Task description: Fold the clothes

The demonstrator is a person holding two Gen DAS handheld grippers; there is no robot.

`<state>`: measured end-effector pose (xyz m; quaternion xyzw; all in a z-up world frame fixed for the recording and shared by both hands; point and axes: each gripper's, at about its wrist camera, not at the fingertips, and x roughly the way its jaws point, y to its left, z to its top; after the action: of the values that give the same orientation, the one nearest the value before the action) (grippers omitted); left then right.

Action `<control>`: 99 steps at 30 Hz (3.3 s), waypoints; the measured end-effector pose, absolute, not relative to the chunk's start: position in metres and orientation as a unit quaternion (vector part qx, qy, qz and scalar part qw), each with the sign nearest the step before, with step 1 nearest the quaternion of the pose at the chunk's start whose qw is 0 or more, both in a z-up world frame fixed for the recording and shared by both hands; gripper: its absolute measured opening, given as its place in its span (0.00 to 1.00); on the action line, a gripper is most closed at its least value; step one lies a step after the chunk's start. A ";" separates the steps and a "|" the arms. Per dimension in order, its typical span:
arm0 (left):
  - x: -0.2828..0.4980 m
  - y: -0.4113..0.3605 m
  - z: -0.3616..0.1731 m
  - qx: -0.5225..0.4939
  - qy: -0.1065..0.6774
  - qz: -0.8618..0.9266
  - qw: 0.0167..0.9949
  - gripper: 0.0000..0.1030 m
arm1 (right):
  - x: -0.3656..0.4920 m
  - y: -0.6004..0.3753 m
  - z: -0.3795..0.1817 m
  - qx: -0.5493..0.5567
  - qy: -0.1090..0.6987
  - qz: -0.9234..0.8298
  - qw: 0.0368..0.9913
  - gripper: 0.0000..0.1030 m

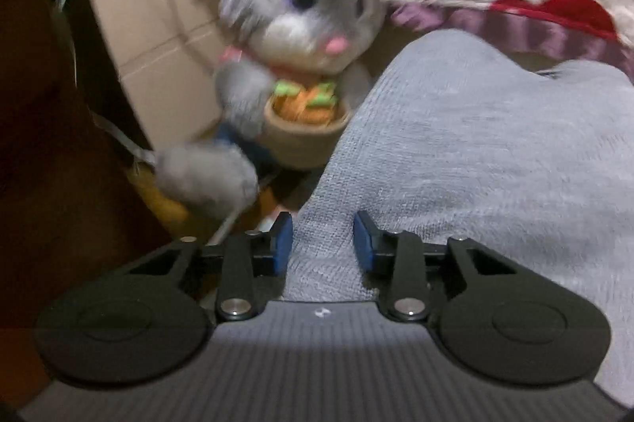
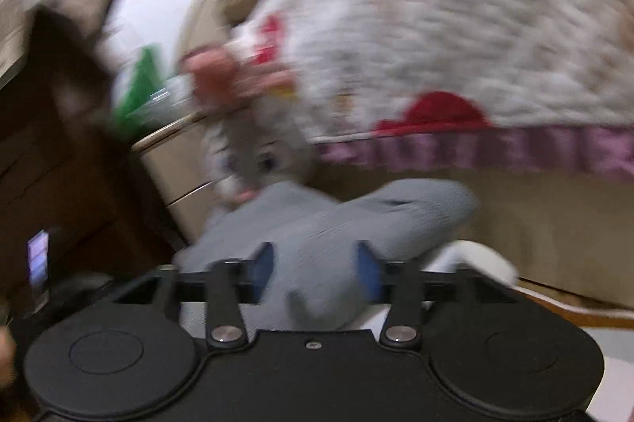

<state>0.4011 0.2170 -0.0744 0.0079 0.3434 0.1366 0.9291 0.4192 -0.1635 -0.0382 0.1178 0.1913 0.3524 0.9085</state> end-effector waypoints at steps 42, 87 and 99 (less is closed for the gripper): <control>0.102 -0.026 -0.026 0.042 0.362 0.046 0.930 1.00 | 0.112 -0.230 -0.012 0.082 0.284 0.218 0.930 0.66; 0.074 -0.047 -0.038 0.045 0.382 0.055 0.921 1.00 | 0.065 -0.229 -0.002 0.038 0.273 0.171 0.946 0.81; 0.073 -0.052 -0.037 0.052 0.387 0.045 0.920 1.00 | 0.065 -0.232 -0.003 0.043 0.274 0.171 0.946 0.81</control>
<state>0.0733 -0.0518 -0.0367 0.0524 0.3867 0.0448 0.9196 0.0647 -0.2316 -0.0028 0.0431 0.2737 0.1711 0.9455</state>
